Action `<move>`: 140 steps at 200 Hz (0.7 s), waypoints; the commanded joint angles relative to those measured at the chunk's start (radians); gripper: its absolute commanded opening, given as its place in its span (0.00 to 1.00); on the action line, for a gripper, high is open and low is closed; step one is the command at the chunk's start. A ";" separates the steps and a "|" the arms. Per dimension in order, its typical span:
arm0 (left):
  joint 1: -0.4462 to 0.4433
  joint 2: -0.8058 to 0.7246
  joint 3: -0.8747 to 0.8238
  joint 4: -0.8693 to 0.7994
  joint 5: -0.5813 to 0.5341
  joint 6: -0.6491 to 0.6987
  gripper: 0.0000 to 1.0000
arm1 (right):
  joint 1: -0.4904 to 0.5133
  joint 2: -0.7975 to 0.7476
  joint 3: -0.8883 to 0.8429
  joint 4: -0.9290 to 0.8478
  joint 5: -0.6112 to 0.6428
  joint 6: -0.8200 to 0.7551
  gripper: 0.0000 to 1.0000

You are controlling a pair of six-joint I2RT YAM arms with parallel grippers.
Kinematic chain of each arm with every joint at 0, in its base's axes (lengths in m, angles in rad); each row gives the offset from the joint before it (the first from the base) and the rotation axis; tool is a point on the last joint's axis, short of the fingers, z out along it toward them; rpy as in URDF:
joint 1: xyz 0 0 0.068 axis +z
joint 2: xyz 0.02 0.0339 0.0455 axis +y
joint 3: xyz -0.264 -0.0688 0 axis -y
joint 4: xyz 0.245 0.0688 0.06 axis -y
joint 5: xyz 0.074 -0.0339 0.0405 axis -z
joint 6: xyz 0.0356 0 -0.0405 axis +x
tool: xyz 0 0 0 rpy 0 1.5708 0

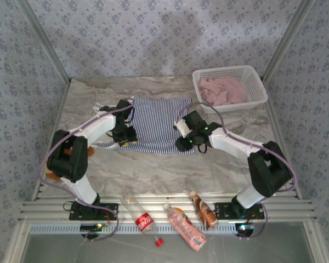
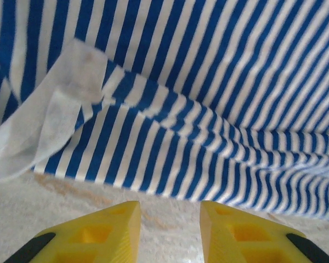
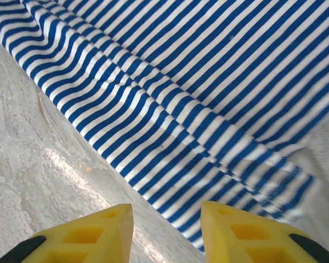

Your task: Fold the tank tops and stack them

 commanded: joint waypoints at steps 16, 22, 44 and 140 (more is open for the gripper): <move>0.021 0.109 0.065 0.029 -0.019 0.060 0.32 | -0.010 0.110 -0.001 0.067 -0.045 0.043 0.39; 0.023 0.123 0.078 0.023 -0.033 0.068 0.32 | -0.016 0.123 -0.002 0.060 -0.039 0.047 0.40; 0.027 0.171 0.115 -0.003 -0.054 0.096 0.35 | -0.032 0.158 -0.015 0.006 -0.010 0.064 0.39; -0.015 0.178 0.103 -0.025 -0.015 0.101 0.48 | -0.043 0.044 -0.137 -0.142 0.008 0.282 0.40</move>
